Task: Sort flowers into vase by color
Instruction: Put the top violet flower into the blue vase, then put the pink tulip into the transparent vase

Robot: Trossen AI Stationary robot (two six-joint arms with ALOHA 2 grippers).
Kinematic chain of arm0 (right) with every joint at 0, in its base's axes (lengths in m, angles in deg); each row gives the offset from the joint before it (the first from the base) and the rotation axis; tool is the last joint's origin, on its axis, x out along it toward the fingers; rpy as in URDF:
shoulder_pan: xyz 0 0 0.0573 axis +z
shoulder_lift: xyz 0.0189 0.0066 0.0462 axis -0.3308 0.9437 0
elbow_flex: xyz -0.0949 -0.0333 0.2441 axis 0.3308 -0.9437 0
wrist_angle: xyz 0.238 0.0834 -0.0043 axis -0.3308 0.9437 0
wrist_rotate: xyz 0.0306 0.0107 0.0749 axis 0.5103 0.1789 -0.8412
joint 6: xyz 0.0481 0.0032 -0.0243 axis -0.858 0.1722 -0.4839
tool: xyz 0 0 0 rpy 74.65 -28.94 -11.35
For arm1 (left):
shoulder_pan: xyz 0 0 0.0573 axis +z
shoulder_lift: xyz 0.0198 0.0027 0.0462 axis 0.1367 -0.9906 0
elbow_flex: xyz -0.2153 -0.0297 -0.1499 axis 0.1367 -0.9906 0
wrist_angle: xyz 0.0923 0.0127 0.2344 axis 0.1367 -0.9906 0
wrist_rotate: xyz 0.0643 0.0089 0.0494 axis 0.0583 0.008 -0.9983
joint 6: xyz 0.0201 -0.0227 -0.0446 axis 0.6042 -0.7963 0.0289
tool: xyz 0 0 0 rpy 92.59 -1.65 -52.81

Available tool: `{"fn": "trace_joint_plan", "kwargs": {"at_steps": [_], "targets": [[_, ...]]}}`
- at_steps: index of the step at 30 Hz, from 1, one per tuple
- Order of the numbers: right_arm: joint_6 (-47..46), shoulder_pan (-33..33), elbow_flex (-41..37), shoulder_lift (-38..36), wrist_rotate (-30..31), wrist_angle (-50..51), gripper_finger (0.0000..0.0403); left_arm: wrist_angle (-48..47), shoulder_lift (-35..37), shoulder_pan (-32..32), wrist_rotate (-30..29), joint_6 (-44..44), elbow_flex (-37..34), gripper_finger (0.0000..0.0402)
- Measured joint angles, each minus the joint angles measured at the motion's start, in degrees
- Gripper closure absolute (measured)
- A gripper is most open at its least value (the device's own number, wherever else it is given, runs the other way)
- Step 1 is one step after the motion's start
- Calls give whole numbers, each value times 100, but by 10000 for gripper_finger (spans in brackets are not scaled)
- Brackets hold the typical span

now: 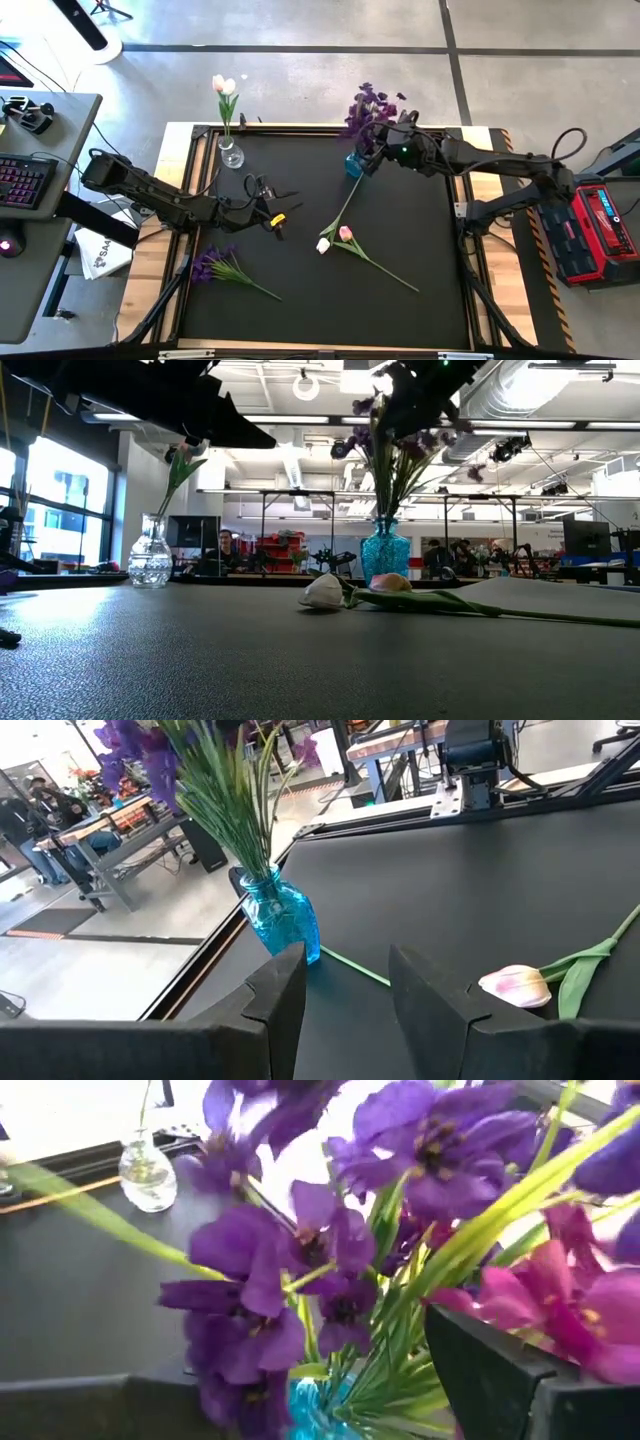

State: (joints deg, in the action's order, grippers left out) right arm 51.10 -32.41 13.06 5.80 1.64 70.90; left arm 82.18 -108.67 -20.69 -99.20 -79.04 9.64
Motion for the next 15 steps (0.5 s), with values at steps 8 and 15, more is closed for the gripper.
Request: {"fn": "trace_joint_plan", "kwargs": {"at_steps": [8, 15], "targets": [[-319, 336, 557, -214, -54, 1443, 153, -26, 0, -1, 0, 1, 0, 268], [-732, 888, 676, -592, -216, 2356, 153, -30, 0, -1, 0, 0, 0, 268]]}}
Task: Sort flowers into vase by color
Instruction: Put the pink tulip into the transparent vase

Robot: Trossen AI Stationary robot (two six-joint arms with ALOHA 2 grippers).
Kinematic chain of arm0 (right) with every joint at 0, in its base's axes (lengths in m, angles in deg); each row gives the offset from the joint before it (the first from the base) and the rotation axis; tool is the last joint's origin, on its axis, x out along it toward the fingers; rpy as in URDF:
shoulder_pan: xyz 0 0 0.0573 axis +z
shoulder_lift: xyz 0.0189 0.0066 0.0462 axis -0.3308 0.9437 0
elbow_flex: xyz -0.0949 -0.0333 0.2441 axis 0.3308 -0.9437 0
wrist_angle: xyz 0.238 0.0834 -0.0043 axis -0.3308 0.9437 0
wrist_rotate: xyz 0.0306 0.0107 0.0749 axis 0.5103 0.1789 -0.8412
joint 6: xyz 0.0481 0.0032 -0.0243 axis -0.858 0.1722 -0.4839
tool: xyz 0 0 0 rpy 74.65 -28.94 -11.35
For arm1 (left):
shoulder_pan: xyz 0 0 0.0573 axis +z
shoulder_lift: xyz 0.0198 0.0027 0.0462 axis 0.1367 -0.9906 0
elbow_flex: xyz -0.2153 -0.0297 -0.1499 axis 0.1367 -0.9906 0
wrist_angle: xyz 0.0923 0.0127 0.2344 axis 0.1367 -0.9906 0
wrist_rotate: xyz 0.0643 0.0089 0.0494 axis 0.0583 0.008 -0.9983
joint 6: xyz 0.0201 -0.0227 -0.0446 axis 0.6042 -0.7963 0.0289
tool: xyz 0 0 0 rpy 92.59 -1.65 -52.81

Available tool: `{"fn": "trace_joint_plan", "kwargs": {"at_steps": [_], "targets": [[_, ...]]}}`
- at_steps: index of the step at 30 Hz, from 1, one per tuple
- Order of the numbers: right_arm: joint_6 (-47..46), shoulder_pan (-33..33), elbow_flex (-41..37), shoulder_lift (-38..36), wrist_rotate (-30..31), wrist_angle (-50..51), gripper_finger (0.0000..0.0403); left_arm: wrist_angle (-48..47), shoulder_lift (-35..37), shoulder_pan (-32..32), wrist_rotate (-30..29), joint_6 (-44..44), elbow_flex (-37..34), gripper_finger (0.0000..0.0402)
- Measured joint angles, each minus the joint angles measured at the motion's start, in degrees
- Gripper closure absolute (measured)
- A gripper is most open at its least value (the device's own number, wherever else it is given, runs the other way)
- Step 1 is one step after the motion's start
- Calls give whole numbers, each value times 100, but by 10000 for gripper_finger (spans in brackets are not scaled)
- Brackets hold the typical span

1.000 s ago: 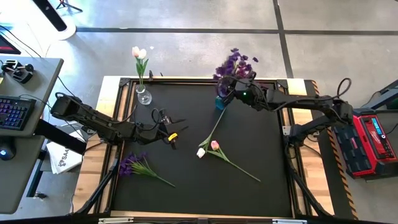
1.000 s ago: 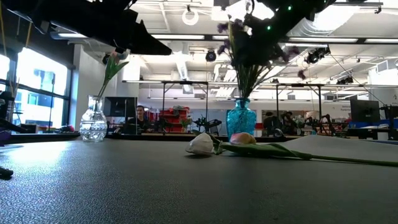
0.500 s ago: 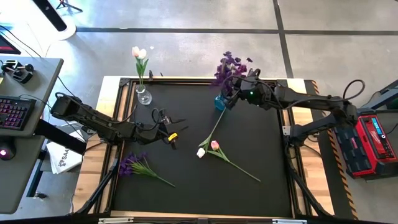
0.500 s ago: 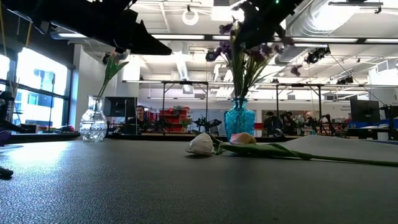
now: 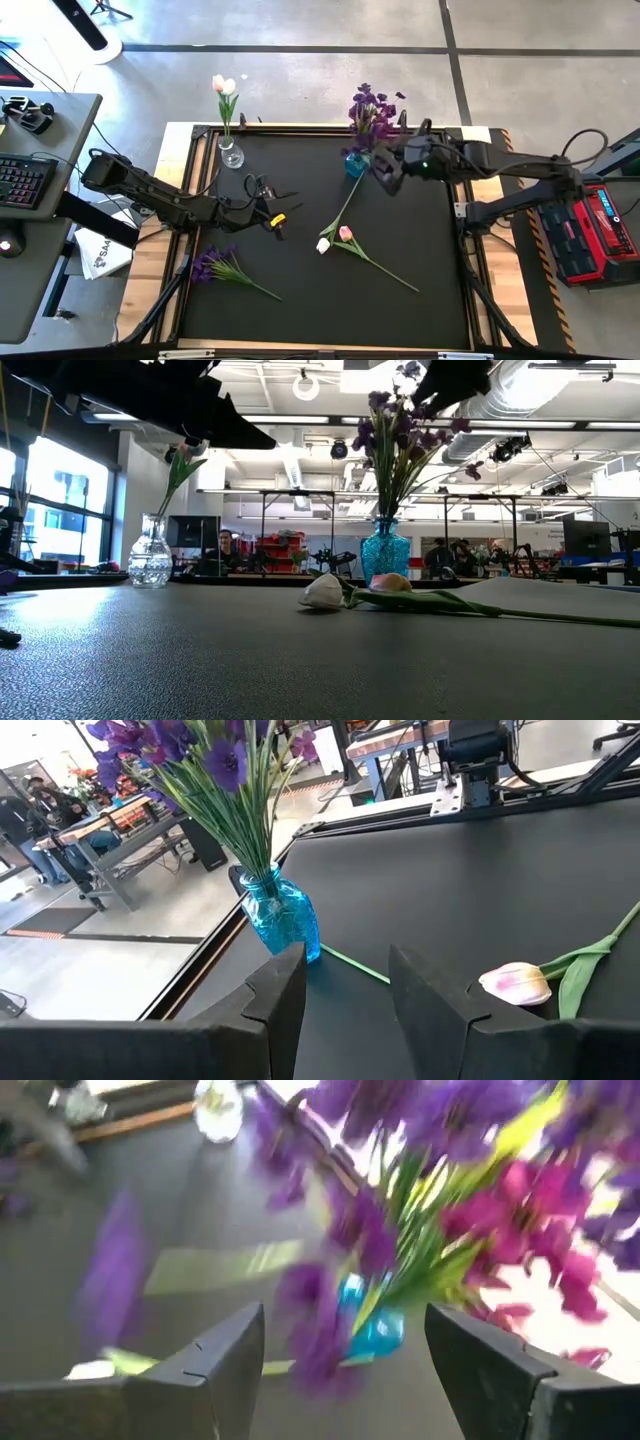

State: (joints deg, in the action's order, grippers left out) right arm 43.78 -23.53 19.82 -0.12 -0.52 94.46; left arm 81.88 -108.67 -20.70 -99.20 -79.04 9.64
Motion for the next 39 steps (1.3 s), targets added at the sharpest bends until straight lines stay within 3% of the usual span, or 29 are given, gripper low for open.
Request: {"fn": "trace_joint_plan", "kwargs": {"at_steps": [7, 17, 25, 32, 39], "targets": [[-460, 725, 0, -235, 297, 724, 153, -2, 1, 1, 0, -55, 0, 268], [-979, 1426, 0, -338, 1294, 764, 153, -2, 2, 0, 0, -101, 0, 268], [-1064, 1893, 80, -871, 1573, 707, 153, 0, 2, 1, -1, -101, 0, 268], [-1121, 2362, -179, -945, 1535, 801, 153, -2, 2, 4, 0, -50, 0, 268], [-1847, 2743, -959, -936, 1146, 758, 153, 0, 2, 4, -2, -46, 0, 268]]}}
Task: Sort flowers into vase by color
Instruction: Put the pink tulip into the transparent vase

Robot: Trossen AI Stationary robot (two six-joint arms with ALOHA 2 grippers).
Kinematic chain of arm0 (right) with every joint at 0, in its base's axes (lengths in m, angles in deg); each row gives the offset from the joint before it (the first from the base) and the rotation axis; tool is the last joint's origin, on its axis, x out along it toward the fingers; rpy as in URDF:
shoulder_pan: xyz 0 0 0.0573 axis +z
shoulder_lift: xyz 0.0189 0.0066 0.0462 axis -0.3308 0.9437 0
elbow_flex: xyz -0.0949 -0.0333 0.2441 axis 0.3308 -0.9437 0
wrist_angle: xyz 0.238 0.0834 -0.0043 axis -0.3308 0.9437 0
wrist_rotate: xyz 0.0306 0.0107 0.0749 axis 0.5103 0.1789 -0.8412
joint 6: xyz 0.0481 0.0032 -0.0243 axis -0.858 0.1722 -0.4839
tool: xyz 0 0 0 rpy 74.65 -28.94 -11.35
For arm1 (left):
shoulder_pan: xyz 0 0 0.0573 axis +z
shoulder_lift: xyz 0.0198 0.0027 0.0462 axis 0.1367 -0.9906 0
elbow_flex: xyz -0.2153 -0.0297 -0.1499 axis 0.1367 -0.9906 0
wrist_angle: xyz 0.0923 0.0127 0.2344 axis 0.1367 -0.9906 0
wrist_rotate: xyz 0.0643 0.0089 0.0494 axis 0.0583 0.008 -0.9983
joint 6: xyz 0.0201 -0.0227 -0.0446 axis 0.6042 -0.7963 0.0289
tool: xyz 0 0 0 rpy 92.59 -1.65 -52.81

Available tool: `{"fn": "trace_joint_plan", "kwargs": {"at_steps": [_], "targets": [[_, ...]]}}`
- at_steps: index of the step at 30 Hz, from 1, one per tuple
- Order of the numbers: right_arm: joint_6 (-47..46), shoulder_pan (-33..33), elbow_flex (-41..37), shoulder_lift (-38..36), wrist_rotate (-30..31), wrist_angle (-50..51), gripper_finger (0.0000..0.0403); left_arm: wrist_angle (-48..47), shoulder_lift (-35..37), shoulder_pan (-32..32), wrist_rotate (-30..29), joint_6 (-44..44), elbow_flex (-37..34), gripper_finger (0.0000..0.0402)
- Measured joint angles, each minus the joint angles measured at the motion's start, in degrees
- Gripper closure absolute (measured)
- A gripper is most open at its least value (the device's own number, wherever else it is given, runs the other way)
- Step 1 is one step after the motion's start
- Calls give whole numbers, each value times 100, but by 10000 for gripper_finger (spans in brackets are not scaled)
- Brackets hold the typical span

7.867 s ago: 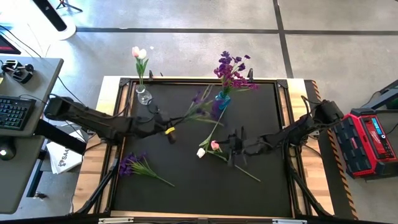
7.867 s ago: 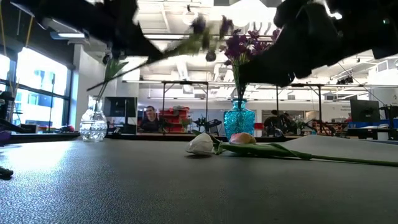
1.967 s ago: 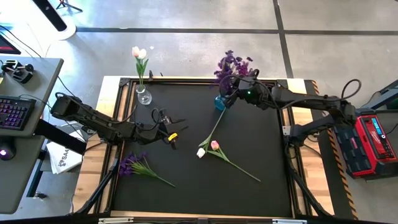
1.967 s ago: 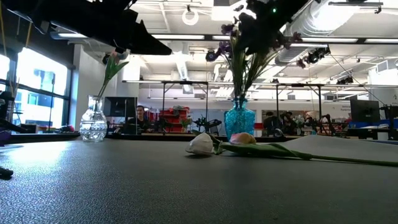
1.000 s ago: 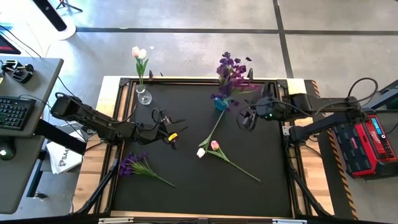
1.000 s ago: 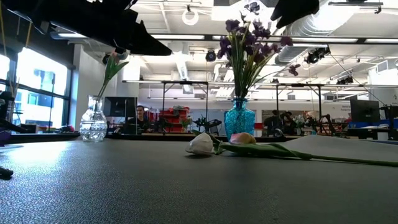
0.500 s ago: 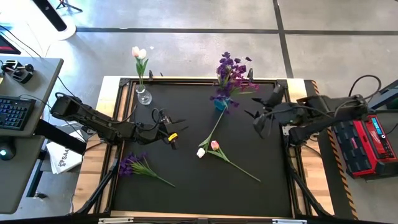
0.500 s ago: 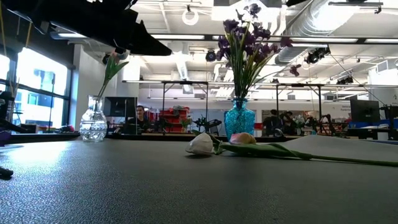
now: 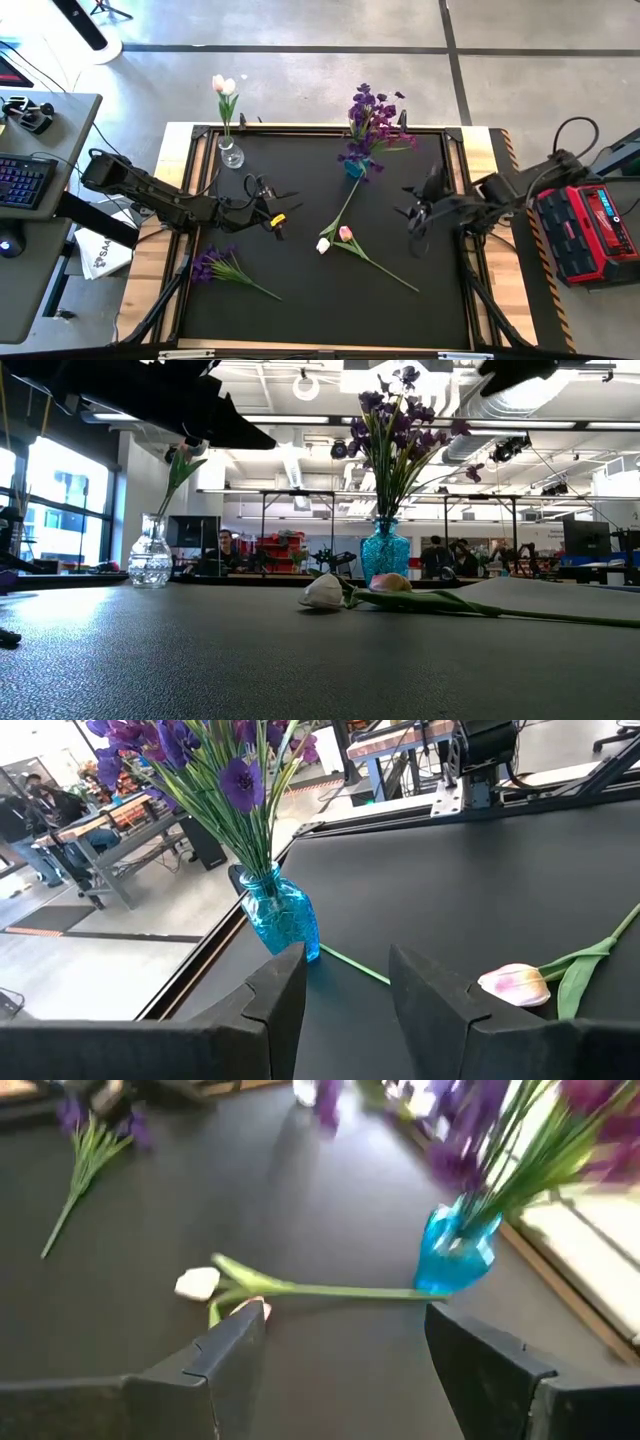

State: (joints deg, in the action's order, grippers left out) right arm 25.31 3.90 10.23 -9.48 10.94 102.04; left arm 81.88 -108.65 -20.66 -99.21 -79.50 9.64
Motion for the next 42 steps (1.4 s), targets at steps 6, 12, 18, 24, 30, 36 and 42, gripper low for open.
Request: {"fn": "trace_joint_plan", "kwargs": {"at_steps": [6, 12, 18, 24, 30, 36, 42], "targets": [[-415, 275, -874, 0, -176, -785, 153, 9, 0, 0, 2, 0, 0, 268], [-396, 403, -1914, 0, -659, -2552, 153, 57, 4, 2, 0, 4, 0, 268], [-390, 459, -2922, 1, -761, -4430, 153, 87, 4, 2, -1, 9, 0, 268], [-371, 459, -3664, 81, -716, -6128, 153, 87, 4, 2, -1, 17, 0, 268], [-263, 459, -3824, 741, -611, -6926, 153, 92, 4, 2, -1, 11, 0, 268], [-264, 459, -3751, 1471, -1079, -7155, 153, -30, 4, -16, -20, -50, 86, 268], [-265, 459, -3287, 1603, -1718, -6323, 153, -1303, 129, -211, -355, -305, 551, 268]]}}
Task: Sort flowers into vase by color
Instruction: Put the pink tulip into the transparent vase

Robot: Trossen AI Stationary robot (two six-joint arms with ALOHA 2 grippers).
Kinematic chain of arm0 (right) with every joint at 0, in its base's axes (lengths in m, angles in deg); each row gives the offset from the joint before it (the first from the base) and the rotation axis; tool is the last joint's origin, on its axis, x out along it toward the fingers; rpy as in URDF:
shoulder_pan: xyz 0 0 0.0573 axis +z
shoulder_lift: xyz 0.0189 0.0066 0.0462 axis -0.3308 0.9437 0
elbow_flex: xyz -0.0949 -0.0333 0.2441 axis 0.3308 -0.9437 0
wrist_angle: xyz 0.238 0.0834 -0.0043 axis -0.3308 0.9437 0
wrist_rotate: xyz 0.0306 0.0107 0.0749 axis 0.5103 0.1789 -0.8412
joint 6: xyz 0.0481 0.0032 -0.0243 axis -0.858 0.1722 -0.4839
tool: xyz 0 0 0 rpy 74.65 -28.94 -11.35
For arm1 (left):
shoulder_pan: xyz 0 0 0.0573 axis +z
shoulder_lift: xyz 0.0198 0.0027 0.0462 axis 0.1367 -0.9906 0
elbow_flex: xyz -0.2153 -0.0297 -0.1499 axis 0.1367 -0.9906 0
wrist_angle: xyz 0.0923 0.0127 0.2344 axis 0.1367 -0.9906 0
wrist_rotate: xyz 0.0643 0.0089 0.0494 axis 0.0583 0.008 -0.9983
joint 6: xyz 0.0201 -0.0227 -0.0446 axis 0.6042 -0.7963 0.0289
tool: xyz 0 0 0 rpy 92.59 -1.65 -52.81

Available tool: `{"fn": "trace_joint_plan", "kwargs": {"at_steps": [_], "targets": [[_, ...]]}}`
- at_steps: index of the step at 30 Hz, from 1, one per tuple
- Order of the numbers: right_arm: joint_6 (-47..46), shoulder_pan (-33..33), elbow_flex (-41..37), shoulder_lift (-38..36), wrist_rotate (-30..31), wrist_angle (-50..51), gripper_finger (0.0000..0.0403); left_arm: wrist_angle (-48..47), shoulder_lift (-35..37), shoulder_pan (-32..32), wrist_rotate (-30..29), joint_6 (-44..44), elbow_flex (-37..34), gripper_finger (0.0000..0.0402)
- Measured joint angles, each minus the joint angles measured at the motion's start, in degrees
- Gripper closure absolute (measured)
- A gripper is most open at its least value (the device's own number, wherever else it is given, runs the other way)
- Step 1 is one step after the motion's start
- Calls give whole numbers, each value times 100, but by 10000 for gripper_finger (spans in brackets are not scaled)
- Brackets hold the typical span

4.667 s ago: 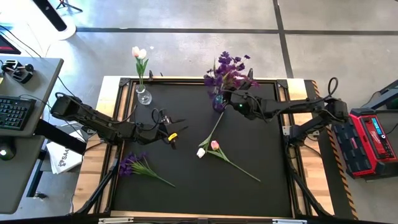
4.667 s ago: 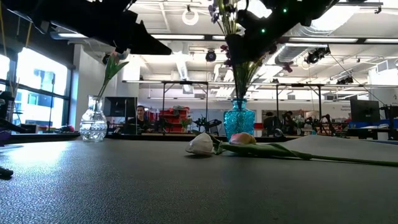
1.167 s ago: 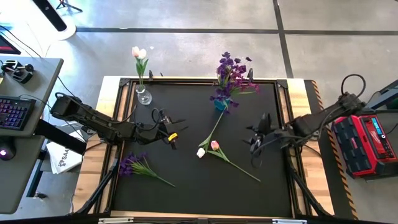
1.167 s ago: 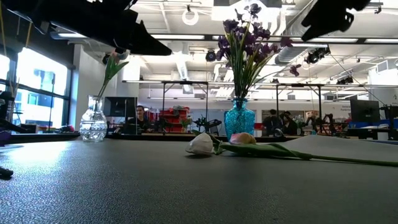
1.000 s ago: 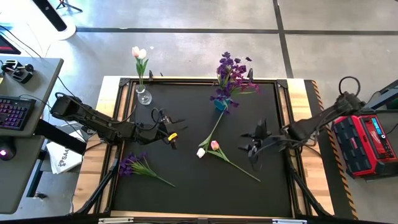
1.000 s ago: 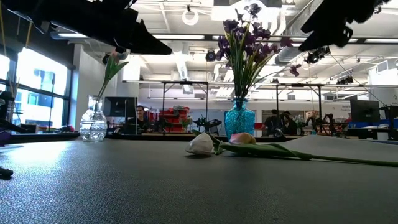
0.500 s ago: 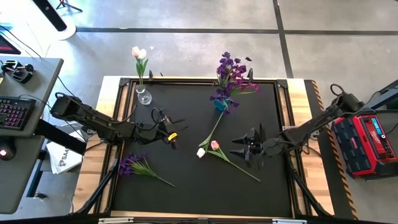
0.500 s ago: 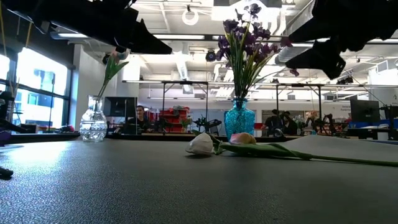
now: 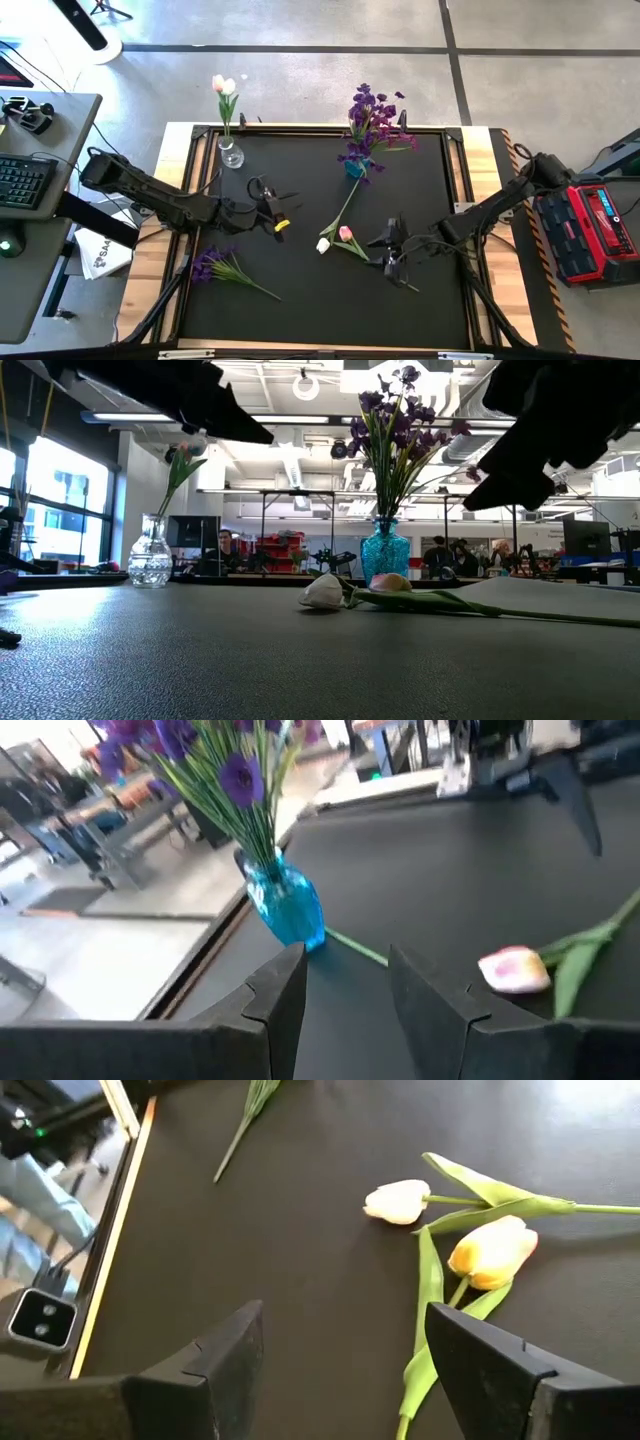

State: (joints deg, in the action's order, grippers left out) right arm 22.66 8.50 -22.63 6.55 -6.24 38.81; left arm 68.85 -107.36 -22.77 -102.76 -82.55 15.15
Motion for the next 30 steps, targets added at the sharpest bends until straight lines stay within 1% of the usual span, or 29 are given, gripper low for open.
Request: {"fn": "trace_joint_plan", "kwargs": {"at_steps": [2, 5, 7, 9, 11, 15, 19, 20, 23, 27, 30], "targets": [[0, 0, 219, -29, -26, 417, 153, -614, 86, -81, -8, -312, 193, 268], [62, 0, 514, -31, 143, 919, 153, -1308, 235, -211, -4, -836, 380, 268], [168, 0, 614, -31, 260, 1033, 153, -1745, 371, -260, -2, -1398, 445, 268], [314, 0, 652, -31, 411, 1023, 153, -2471, 589, -284, -2, -1952, 473, 268], [397, -2, 652, -31, 549, 1023, 153, -3365, 829, -255, -24, -2671, 474, 268], [398, -7, 652, -31, 742, 1036, 153, -5202, 1226, -75, -97, -4400, 474, 268], [398, -7, 650, -31, 1031, 1036, 153, -6694, 1279, 51, -25, -5882, 474, 268], [408, -7, 650, -31, 1122, 1036, 153, -6918, 1266, 64, 46, -6148, 456, 268], [412, -7, 648, -31, 1256, 1038, 153, -7140, 1227, 51, 397, -6557, 271, 268], [500, -8, 645, -31, 1341, 1037, 153, -6719, 1230, 64, 910, -6423, -88, 262], [578, -62, 645, -13, 1344, 1034, 153, -6186, 1230, 65, 1101, -6360, -343, 251]]}}
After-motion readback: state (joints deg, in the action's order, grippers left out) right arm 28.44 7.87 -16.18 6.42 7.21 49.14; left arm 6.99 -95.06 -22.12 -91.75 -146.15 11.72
